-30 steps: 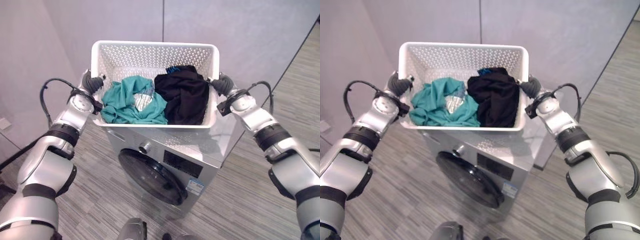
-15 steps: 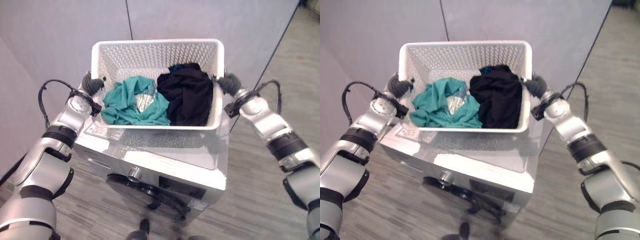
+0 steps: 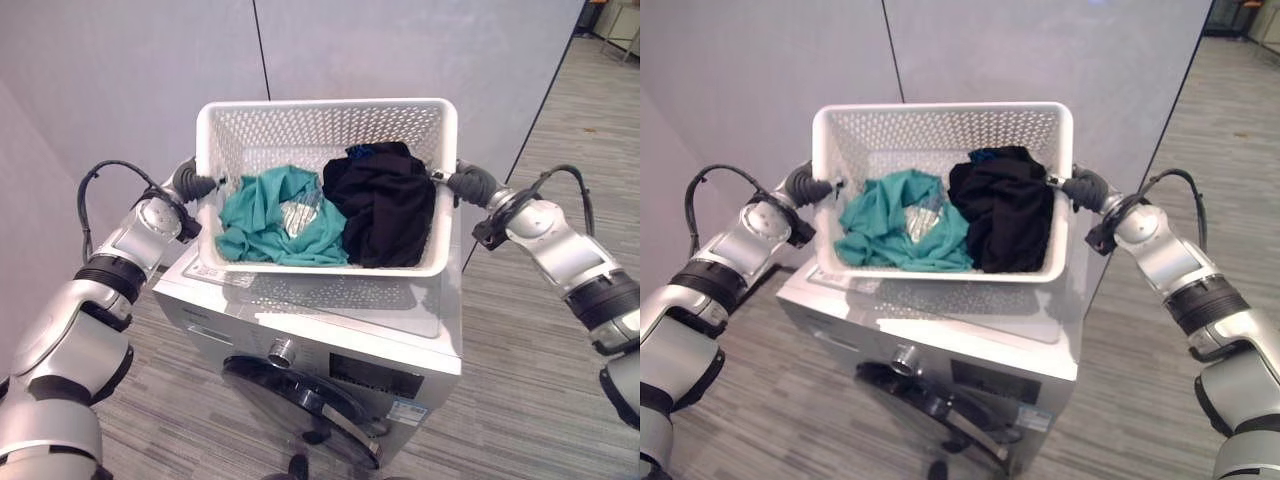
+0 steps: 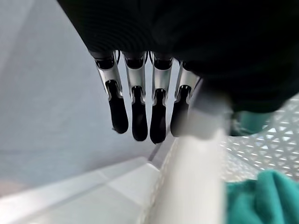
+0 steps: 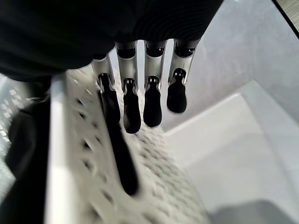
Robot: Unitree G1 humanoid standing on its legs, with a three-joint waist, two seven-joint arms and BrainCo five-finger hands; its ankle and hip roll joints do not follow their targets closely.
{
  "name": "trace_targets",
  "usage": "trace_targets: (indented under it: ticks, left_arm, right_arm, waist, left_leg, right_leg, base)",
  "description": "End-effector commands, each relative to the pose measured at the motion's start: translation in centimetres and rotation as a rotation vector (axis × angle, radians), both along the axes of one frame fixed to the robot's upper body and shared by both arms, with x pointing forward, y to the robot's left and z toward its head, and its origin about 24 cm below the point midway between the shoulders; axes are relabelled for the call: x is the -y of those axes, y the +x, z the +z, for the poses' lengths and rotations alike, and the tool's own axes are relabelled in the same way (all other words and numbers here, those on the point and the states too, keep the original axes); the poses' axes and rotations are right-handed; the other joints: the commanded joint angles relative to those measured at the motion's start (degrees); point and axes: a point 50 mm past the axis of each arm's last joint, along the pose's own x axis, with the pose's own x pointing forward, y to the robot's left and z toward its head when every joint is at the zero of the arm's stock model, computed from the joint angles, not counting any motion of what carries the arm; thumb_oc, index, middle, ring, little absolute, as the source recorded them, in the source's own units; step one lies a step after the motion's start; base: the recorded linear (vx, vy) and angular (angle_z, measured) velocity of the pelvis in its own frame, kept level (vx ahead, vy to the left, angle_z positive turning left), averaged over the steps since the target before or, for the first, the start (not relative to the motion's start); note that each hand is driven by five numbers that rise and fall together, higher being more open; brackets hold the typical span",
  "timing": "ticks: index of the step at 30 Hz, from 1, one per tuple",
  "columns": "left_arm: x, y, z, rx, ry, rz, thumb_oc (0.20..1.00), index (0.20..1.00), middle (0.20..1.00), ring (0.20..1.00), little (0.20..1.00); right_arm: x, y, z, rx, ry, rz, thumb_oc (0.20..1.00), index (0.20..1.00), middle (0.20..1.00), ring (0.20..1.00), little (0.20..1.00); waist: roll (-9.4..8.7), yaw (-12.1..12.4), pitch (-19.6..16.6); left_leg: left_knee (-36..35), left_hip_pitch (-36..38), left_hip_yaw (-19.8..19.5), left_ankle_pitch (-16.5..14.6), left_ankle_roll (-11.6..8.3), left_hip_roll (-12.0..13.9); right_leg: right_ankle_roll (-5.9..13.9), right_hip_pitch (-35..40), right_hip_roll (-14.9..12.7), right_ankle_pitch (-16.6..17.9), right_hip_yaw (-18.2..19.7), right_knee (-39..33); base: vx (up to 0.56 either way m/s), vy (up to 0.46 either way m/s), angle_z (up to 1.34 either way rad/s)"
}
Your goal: Grab the laundry basket,head to the washer,open it,put in the laundry and shut it.
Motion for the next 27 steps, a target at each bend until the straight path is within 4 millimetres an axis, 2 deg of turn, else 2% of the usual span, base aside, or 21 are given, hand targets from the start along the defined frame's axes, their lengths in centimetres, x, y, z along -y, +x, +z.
trace_targets:
  ticks: [1, 6, 12, 17, 19, 20, 22, 25, 26, 27]
  left_arm:
    - [-5.6, -1.1, 4.5, 0.090, 0.063, 0.238, 1.000, 1.000, 1.000, 1.000, 1.000]
    - [-5.7, -0.9, 4.9, 0.099, 0.088, 0.290, 1.000, 1.000, 1.000, 1.000, 1.000]
    - [-5.3, -0.6, 5.7, 0.155, 0.054, 0.315, 1.000, 1.000, 1.000, 1.000, 1.000]
    - [-6.6, -1.3, 6.9, 0.245, -0.024, 0.368, 1.000, 1.000, 1.000, 1.000, 1.000]
    - [-7.2, -1.6, 7.0, 0.265, -0.049, 0.387, 1.000, 1.000, 1.000, 1.000, 1.000]
    - [-10.1, -4.0, 6.8, 0.378, -0.186, 0.426, 1.000, 1.000, 1.000, 1.000, 1.000]
    - [-11.9, -6.5, 6.4, 0.459, -0.198, 0.443, 1.000, 1.000, 1.000, 1.000, 1.000]
    - [-14.6, -11.4, 3.1, 0.535, -0.232, 0.529, 1.000, 1.000, 1.000, 1.000, 1.000]
    - [-14.6, -11.6, 2.8, 0.530, -0.231, 0.531, 1.000, 1.000, 1.000, 1.000, 1.000]
    - [-14.9, -12.8, 1.5, 0.537, -0.238, 0.553, 1.000, 1.000, 1.000, 1.000, 1.000]
  right_arm:
    - [4.6, 0.1, 0.0, -0.035, -0.013, -0.198, 1.000, 1.000, 1.000, 1.000, 1.000]
    - [3.7, 1.8, 1.8, 0.012, 0.057, -0.245, 1.000, 1.000, 1.000, 1.000, 1.000]
    - [4.3, 2.5, 3.0, 0.054, 0.106, -0.338, 1.000, 1.000, 1.000, 1.000, 1.000]
    - [6.5, 2.0, 5.5, 0.177, 0.260, -0.446, 1.000, 1.000, 1.000, 1.000, 1.000]
    - [7.0, 1.8, 5.9, 0.205, 0.304, -0.457, 1.000, 1.000, 1.000, 1.000, 1.000]
    - [11.1, -0.8, 5.8, 0.326, 0.429, -0.547, 1.000, 1.000, 1.000, 1.000, 1.000]
    - [13.8, -3.4, 4.5, 0.392, 0.469, -0.595, 1.000, 1.000, 1.000, 1.000, 1.000]
    - [16.4, -7.9, 0.6, 0.445, 0.511, -0.665, 1.000, 1.000, 1.000, 1.000, 1.000]
    - [16.4, -8.1, 0.4, 0.440, 0.508, -0.665, 1.000, 1.000, 1.000, 1.000, 1.000]
    - [16.9, -9.3, -0.8, 0.446, 0.519, -0.687, 1.000, 1.000, 1.000, 1.000, 1.000]
  waist:
    - [-2.91, 1.9, 0.2]
    - [-3.22, 1.8, -0.1]
    - [-3.34, 1.7, -0.1]
    - [-3.17, 1.6, -0.3]
    - [-3.13, 1.7, -0.3]
    - [-2.97, 2.0, -0.3]
    - [-2.89, 2.2, -0.4]
    - [-3.04, 2.5, -0.6]
    - [-3.00, 2.5, -0.8]
    - [-3.04, 2.5, -0.7]
  left_leg:
    - [2.6, 2.4, -0.7, -8.4, -1.68, 3.4]
    - [1.6, 2.8, -0.7, -8.2, -1.86, 3.5]
    - [0.7, 3.0, -1.0, -7.7, -2.01, 3.5]
    - [0.0, 2.6, -1.2, -7.3, -2.10, 3.4]
    - [-0.1, 2.7, -1.2, -7.3, -2.10, 3.4]
    - [-0.2, 2.7, -1.2, -7.6, -2.04, 3.3]
    - [-0.4, 2.9, -1.2, -7.8, -2.00, 3.3]
    - [-0.5, 2.9, -1.2, -8.1, -1.90, 3.3]
    - [-0.5, 2.9, -1.2, -8.2, -1.90, 3.3]
    - [-0.4, 2.9, -1.3, -8.3, -1.85, 3.3]
  right_leg:
    - [6.77, 6.7, -5.3, 8.4, 0.4, -17.4]
    - [6.88, 6.8, -5.3, 8.7, 0.0, -17.9]
    - [6.79, 6.9, -5.3, 8.6, -0.5, -17.7]
    - [6.88, 6.3, -5.3, 9.1, -0.9, -17.9]
    - [6.89, 6.3, -5.3, 9.1, -0.9, -18.0]
    - [6.96, 6.3, -5.5, 9.3, -1.1, -18.7]
    - [6.99, 6.7, -5.7, 9.4, -1.3, -19.5]
    - [6.86, 7.0, -5.9, 9.4, -1.4, -20.2]
    - [6.86, 7.0, -5.9, 9.4, -1.4, -20.3]
    - [6.77, 7.1, -5.9, 9.4, -1.3, -20.3]
  base:
    - [0.00, 0.000, 0.00]
    - [0.00, 0.000, 0.00]
    - [0.00, -0.001, 0.01]
    - [0.00, -0.010, 0.06]
    - [0.01, -0.002, 0.02]
    - [0.00, 0.000, 0.00]
    - [0.03, -0.018, -0.02]
    - [0.00, 0.000, 0.00]
    - [0.00, 0.000, 0.00]
    - [0.00, 0.000, 0.00]
